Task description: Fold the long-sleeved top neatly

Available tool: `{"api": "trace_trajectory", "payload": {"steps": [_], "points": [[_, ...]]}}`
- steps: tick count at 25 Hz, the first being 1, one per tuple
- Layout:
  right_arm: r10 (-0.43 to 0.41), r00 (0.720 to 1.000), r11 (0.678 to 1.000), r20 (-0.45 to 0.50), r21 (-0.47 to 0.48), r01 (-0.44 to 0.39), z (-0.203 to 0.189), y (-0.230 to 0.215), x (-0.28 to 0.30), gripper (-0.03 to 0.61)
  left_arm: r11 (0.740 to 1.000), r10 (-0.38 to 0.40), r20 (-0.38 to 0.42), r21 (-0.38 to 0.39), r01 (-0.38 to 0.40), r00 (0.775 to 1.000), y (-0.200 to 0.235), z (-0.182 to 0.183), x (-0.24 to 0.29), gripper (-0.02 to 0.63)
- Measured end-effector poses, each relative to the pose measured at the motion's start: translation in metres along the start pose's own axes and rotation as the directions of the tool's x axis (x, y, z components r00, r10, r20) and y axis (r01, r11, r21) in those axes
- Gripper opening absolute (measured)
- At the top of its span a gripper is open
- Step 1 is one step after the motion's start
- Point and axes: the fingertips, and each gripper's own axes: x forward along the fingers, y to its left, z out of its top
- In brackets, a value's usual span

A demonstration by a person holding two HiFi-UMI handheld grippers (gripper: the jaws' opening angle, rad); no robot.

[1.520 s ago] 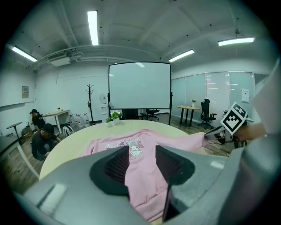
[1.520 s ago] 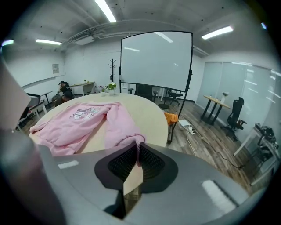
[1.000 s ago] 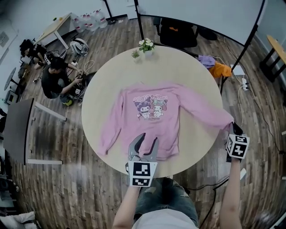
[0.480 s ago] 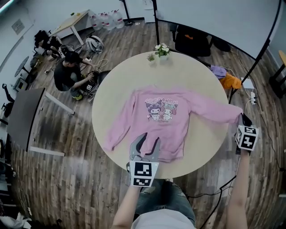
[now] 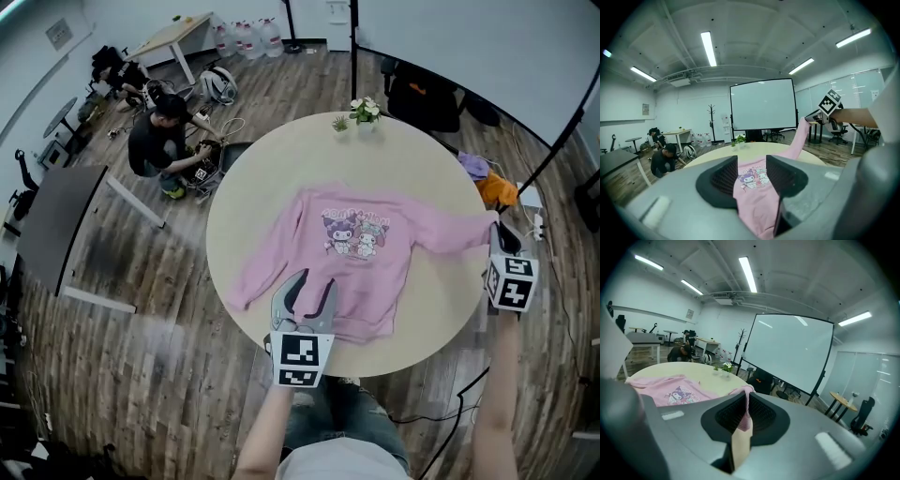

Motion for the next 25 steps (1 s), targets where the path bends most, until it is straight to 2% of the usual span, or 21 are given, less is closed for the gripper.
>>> {"api": "trace_trajectory", "payload": {"steps": [8,16,25], "points": [[0.076,0.996,0.995,0.055,-0.061,-0.073,0.058,0.068,0.018,0.048,1.0,0.024,0.014,-0.019,-0.024,1.0,0.049,-0.005,-0.006,0.19],[0.144,0.986,0.983,0.083,-0.126,-0.132,0.107,0.135,0.055,0.048,1.0,0.02,0.018,-0.021,-0.019,1.0,0.109,-0.002,0.02,0.19],[0.231,0.973,0.958,0.022,-0.18,-0.224,0.135,0.21,0.092,0.048,0.999,-0.013,0.018,-0.029,0.013,1.0,0.166,0.005,0.047,0.19]]}}
